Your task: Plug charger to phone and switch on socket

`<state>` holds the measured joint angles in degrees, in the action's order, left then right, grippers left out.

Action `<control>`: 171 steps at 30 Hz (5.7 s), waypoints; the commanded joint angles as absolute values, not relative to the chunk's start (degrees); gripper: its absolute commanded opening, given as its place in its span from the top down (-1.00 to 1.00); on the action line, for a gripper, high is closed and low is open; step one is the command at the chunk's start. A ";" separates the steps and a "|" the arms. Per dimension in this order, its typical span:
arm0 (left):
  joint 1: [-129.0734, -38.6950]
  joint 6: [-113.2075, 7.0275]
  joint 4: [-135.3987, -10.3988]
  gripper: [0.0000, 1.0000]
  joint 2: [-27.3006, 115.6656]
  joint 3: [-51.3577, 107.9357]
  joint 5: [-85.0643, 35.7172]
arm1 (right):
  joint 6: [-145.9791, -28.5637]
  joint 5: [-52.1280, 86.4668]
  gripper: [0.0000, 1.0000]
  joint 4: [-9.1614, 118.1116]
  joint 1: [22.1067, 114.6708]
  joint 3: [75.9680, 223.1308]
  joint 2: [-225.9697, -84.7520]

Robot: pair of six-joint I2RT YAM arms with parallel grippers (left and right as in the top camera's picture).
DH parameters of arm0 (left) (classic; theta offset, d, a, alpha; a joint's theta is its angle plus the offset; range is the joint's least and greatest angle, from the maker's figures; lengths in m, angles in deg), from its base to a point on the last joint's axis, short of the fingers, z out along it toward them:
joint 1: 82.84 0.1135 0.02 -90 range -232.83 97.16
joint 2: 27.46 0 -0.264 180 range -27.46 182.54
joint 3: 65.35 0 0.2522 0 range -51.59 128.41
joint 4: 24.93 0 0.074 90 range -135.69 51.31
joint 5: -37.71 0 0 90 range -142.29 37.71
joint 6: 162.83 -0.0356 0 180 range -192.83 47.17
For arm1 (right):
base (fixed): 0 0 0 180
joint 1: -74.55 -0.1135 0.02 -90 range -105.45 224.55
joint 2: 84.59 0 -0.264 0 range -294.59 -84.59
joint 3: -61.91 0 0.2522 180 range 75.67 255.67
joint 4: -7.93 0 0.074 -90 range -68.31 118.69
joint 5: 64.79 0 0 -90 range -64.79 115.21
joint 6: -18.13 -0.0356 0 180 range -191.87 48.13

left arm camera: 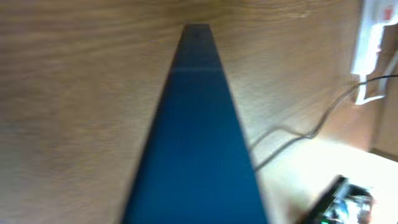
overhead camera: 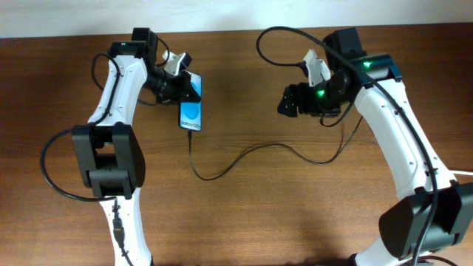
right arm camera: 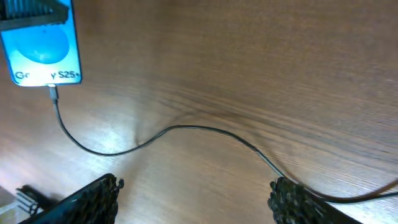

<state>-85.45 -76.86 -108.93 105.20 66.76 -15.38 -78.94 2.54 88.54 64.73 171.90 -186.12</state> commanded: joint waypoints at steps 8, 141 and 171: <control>-85.95 -76.95 -105.37 1.00 111.58 67.15 -17.18 | -78.07 6.06 -0.62 88.32 64.77 172.71 -185.69; -84.92 -69.62 -135.42 -0.99 109.65 118.19 -39.89 | -85.94 19.89 -0.97 68.08 103.37 175.22 -212.48; -84.92 -69.62 -135.42 -0.99 109.65 118.19 -39.89 | -87.18 19.43 -0.97 67.95 99.94 172.18 -212.59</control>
<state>-85.05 -69.76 -135.35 111.60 117.40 -40.50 -88.04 22.16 65.83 101.38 173.71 -211.72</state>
